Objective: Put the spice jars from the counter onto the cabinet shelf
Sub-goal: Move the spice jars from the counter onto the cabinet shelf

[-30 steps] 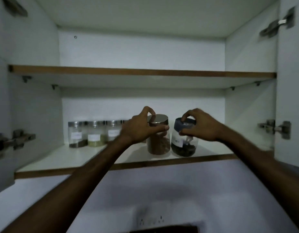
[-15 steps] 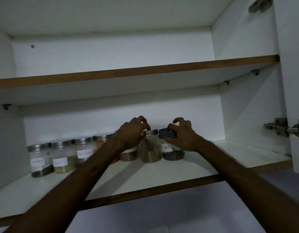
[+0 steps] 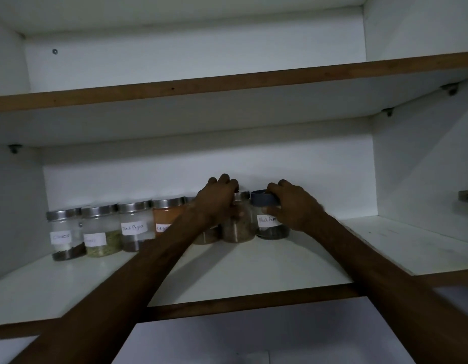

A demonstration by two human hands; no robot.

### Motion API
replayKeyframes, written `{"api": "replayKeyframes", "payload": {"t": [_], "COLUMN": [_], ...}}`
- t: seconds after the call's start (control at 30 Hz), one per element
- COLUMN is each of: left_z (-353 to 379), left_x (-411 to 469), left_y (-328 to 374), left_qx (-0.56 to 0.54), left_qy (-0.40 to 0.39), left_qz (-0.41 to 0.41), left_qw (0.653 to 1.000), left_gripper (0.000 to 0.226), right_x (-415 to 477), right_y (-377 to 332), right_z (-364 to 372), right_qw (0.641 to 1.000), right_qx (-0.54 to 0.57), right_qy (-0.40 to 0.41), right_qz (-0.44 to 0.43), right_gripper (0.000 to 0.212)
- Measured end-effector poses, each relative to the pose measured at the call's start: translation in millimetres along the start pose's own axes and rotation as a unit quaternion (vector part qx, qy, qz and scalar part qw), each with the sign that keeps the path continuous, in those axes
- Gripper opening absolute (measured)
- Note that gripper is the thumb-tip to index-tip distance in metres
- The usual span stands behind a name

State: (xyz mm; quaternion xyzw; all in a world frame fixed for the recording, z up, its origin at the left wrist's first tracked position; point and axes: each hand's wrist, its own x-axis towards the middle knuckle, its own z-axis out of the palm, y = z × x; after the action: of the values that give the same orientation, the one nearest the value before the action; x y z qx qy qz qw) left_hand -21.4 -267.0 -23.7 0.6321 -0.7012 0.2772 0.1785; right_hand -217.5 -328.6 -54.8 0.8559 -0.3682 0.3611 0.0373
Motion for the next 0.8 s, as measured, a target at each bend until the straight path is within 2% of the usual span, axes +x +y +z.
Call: {"api": "replayKeyframes", "payload": {"t": [0.17, 0.23, 0.33, 0.43, 0.53, 0.63, 0.8], "left_z": [2.3, 4.6, 12.4, 25.1, 23.7, 17.1, 23.0], "left_x": [5.7, 7.1, 6.2, 7.9, 14.2, 16.1, 13.0], "left_y": [-16.4, -20.2, -14.0, -5.7, -11.9, -26.5, -37.8], "left_qx": [-0.024, -0.007, -0.002, 0.035, -0.041, -0.091, -0.118], "left_qy": [-0.027, -0.036, -0.015, 0.023, 0.028, -0.027, -0.022], "left_qz": [0.014, 0.012, 0.007, 0.019, 0.014, 0.036, 0.046], "left_qw": [0.999, 0.999, 1.0, 0.999, 0.999, 0.995, 0.992], "left_gripper": [0.045, 0.052, 0.074, 0.075, 0.063, 0.057, 0.063], "right_x": [-2.2, -2.8, -2.0, -2.6, -2.9, -1.9, 1.3], "right_y": [4.1, 4.4, 4.1, 5.5, 13.1, 15.4, 7.7], "right_z": [7.6, 10.0, 12.1, 13.5, 14.8, 15.2, 16.4], "right_qw": [1.0, 0.999, 0.999, 0.999, 0.999, 0.999, 0.999], "right_qx": [0.006, -0.019, -0.004, 0.019, 0.019, 0.036, 0.033], "right_qy": [0.021, 0.02, 0.02, 0.036, 0.023, 0.016, 0.009], "right_qz": [0.009, 0.016, 0.024, 0.031, 0.021, 0.022, 0.034], "right_gripper": [0.034, 0.04, 0.043, 0.045, 0.044, 0.042, 0.046]}}
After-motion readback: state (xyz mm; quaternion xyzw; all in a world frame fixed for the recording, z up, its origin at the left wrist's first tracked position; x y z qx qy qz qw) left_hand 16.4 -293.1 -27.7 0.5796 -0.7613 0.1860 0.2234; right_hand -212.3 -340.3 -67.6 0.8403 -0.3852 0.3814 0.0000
